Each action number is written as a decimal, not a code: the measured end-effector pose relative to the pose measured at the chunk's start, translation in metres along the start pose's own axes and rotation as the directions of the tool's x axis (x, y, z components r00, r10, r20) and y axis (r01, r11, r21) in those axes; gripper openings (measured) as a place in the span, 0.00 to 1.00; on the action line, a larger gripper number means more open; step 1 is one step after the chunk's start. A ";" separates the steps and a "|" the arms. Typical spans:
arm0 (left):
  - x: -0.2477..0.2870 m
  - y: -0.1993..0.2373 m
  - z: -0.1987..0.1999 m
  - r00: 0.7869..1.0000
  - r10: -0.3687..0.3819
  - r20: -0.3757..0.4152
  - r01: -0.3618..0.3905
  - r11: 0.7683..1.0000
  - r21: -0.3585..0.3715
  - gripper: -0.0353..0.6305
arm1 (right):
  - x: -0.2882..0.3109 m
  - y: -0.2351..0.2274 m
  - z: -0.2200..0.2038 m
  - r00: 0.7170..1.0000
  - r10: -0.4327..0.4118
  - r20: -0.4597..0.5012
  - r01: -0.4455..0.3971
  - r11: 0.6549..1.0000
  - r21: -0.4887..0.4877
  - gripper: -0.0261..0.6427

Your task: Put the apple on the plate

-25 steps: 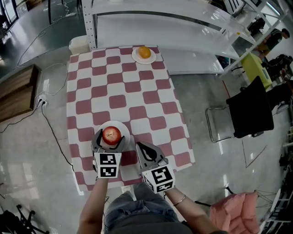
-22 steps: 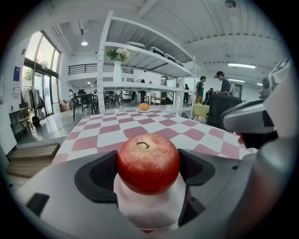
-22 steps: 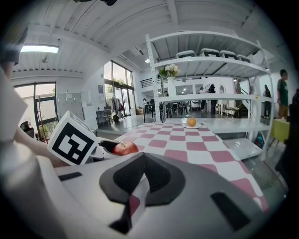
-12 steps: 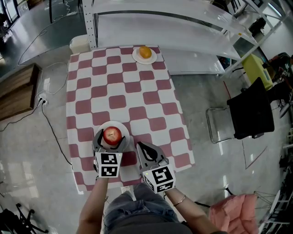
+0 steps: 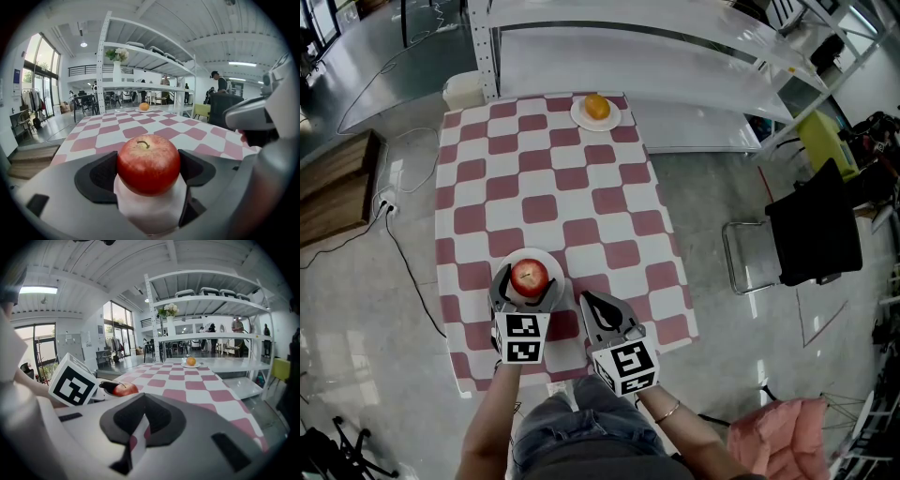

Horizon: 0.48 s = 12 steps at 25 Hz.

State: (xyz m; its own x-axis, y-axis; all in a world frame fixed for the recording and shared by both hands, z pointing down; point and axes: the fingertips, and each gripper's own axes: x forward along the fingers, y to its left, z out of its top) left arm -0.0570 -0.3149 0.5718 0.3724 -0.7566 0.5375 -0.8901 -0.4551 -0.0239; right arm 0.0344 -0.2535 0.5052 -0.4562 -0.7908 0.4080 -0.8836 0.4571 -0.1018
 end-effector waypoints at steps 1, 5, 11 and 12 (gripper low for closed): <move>0.000 0.000 -0.001 1.000 0.001 0.000 -0.001 1.000 0.000 0.65 | 0.000 0.000 0.000 1.000 0.001 0.000 -0.001 1.000 0.001 0.06; 0.001 0.000 -0.001 1.000 -0.001 0.003 0.001 1.000 0.003 0.65 | 0.000 -0.001 0.000 1.000 0.003 -0.001 -0.003 1.000 0.003 0.06; -0.001 0.000 0.002 1.000 0.012 0.013 -0.012 1.000 0.006 0.65 | 0.000 -0.002 -0.001 1.000 0.004 -0.009 -0.004 1.000 0.006 0.06; -0.001 0.000 0.002 1.000 0.011 0.015 -0.011 1.000 0.013 0.65 | 0.000 -0.002 -0.001 1.000 0.004 -0.009 -0.004 1.000 0.007 0.06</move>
State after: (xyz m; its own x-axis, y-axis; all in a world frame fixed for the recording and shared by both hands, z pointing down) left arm -0.0566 -0.3151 0.5695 0.3663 -0.7685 0.5245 -0.8909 -0.4524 -0.0406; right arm 0.0361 -0.2539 0.5063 -0.4588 -0.7855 0.4154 -0.8824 0.4575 -0.1094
